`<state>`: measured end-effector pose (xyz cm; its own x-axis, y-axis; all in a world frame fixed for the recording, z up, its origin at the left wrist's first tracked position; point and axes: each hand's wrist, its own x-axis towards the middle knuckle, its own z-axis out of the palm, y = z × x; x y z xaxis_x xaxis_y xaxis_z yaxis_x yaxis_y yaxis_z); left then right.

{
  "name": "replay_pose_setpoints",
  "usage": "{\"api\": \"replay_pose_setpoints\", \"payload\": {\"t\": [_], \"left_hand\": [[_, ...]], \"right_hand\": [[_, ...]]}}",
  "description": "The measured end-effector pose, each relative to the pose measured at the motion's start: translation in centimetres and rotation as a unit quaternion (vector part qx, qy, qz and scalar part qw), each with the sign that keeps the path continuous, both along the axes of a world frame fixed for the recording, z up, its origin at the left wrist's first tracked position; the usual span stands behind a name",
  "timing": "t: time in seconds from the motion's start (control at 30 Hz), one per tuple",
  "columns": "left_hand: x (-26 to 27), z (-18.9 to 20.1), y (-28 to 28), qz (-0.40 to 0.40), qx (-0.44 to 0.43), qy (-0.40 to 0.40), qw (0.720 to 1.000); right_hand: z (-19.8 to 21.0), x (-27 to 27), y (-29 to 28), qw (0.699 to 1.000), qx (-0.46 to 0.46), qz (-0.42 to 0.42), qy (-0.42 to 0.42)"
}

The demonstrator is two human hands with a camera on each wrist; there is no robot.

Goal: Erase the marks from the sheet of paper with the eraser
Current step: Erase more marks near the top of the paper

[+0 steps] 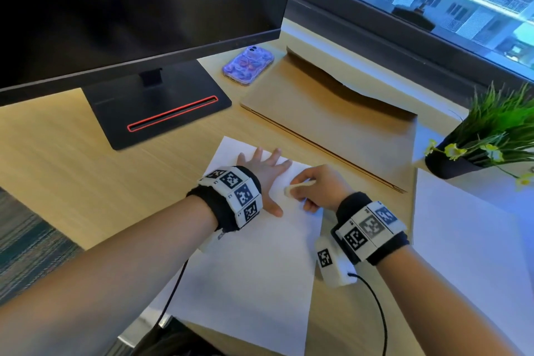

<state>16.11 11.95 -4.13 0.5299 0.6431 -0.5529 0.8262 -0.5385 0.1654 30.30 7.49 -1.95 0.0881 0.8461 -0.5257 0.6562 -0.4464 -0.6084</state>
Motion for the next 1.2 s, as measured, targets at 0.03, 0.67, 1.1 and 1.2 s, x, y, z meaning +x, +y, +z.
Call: {"api": "replay_pose_setpoints", "payload": {"t": [0.03,0.67,1.1,1.2], "left_hand": [[0.0,0.1,0.0,0.001,-0.002,-0.001,1.000],[0.3,0.1,-0.1,0.021,-0.025,0.001,0.999],[0.2,0.1,-0.2,0.018,-0.020,0.001,1.000],[0.2,0.3,-0.2,0.015,-0.017,0.003,1.000]], "right_hand": [[0.1,0.1,0.5,1.000,0.018,-0.024,0.001],[-0.3,-1.5,-1.5,0.999,0.002,0.046,-0.010],[-0.8,-1.9,-2.1,0.999,0.018,0.033,-0.027],[-0.5,-0.9,0.0,0.996,0.057,0.004,-0.065]]}}
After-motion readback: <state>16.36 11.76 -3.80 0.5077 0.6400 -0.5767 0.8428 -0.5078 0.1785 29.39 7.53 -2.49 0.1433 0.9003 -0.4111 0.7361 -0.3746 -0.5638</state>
